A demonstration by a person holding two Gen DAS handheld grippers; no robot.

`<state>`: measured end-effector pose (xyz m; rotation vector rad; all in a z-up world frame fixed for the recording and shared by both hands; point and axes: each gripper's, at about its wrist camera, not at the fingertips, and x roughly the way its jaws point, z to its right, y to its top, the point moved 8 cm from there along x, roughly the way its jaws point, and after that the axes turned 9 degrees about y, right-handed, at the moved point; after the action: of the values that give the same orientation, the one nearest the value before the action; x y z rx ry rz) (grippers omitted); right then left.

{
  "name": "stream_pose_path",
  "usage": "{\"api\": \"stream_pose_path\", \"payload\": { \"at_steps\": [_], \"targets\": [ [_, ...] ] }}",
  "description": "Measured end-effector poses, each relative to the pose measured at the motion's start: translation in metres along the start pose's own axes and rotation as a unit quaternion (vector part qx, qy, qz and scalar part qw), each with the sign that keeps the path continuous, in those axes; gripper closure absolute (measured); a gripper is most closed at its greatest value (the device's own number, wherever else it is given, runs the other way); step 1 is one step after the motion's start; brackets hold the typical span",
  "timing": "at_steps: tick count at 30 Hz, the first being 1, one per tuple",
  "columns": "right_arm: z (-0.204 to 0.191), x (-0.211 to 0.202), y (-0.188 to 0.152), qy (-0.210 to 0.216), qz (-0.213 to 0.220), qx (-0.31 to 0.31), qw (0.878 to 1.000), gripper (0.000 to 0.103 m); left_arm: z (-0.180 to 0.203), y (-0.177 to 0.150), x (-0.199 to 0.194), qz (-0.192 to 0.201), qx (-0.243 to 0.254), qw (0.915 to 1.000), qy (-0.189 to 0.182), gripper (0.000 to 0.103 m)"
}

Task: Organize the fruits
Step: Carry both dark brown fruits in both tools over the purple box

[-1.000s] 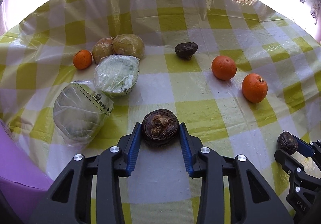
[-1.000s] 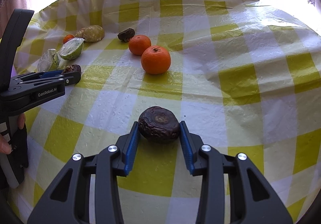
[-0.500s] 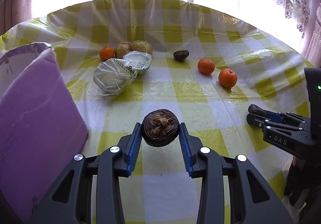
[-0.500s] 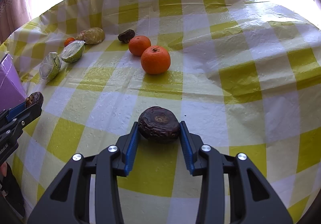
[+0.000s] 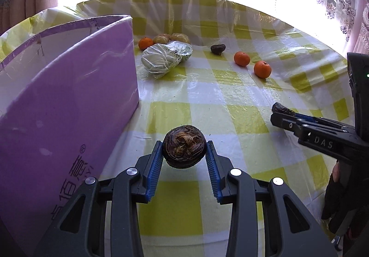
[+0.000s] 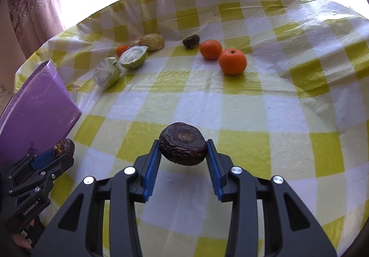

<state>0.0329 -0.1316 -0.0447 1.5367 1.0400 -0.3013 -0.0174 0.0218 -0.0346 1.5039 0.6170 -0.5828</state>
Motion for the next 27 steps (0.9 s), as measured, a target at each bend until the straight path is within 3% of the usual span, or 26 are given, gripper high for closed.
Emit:
{"api": "stream_pose_path", "payload": {
  "at_steps": [4,10,17,20,27],
  "targets": [
    [-0.043,-0.002,-0.012,0.035,0.0,-0.029,0.999,0.063,-0.01,-0.002,-0.039,0.056,0.022,0.9976,0.033,0.068],
    [-0.076,-0.009,-0.016,0.071,0.0,-0.027,0.997,0.063,-0.022,0.014,-0.109,0.143,0.02,0.9884,0.046,0.067],
    [-0.134,-0.055,0.015,0.128,0.061,-0.052,0.989,0.063,-0.058,0.034,-0.17,0.21,-0.018,0.9755,0.064,0.067],
    [-0.166,-0.069,0.024,0.163,0.076,-0.071,0.981,0.063,-0.082,0.037,-0.182,0.218,-0.037,0.9714,0.087,0.067],
    [-0.245,-0.064,0.03,0.213,0.066,-0.128,0.966,0.063,-0.147,0.016,-0.171,0.177,-0.086,0.9694,0.146,0.067]
  ]
}}
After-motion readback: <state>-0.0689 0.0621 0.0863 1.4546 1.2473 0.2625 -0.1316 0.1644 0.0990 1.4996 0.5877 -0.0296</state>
